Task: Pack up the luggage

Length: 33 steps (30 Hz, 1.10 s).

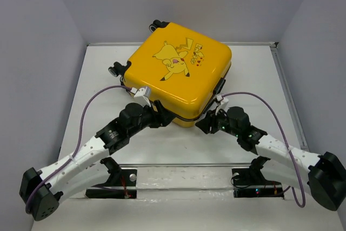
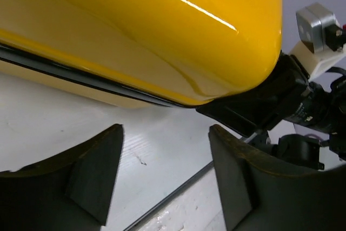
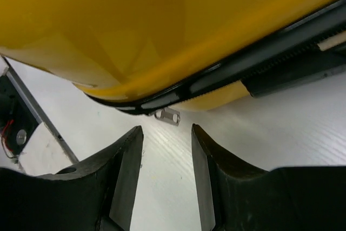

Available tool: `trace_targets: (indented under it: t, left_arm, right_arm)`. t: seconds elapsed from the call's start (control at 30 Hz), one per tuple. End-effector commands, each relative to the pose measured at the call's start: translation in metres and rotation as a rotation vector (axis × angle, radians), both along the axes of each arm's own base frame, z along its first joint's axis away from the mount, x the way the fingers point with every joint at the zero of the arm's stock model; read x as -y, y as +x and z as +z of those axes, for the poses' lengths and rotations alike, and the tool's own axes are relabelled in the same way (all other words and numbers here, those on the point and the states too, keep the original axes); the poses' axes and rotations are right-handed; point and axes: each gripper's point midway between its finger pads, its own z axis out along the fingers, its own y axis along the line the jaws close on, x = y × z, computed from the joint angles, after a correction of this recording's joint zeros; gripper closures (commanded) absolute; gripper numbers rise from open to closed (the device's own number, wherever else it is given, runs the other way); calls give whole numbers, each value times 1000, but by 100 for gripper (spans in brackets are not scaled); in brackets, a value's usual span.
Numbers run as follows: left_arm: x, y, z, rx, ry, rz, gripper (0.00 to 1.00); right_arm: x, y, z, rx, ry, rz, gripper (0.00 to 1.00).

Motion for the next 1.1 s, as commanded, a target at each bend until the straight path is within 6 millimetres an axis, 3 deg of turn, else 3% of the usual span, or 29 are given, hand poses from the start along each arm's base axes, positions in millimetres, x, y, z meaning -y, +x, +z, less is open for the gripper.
trace_targets:
  t: [0.0, 0.27, 0.47, 0.67, 0.77, 0.83, 0.87, 0.93, 0.97, 1.03, 1.07]
  left_arm:
    - [26, 1, 7, 27, -39, -48, 30]
    - [52, 15, 8, 47, -24, -77, 36]
    - [64, 25, 15, 63, -38, -77, 39]
    - [65, 38, 20, 82, -25, -36, 41]
    - [67, 42, 21, 86, -24, -24, 41]
    - [69, 46, 25, 95, -27, -19, 42]
    - [71, 49, 29, 105, -26, -13, 42]
    - [73, 52, 32, 111, -24, -10, 42]
    - [76, 56, 35, 119, -20, -8, 42]
    - [80, 60, 35, 121, -11, -9, 42]
    - [83, 63, 42, 133, -15, -13, 42]
  right_arm:
    - [-23, 17, 28, 190, 40, 29, 53]
    - [-12, 33, 20, 265, 4, -79, 53]
    - [-13, 40, 19, 287, -1, -107, 61]
    - [-15, 40, 27, 298, 28, -124, 93]
    - [-27, 24, 30, 284, 40, -90, 93]
    - [-27, 15, 19, 247, -5, -101, 93]
    - [-39, -1, 21, 240, -3, -58, 93]
    - [-40, -15, 5, 201, -83, -59, 93]
    - [-52, -35, 2, 182, -90, -6, 93]
    - [-64, -50, -5, 150, -138, 17, 93]
    - [-77, -70, -5, 139, -137, 67, 93]
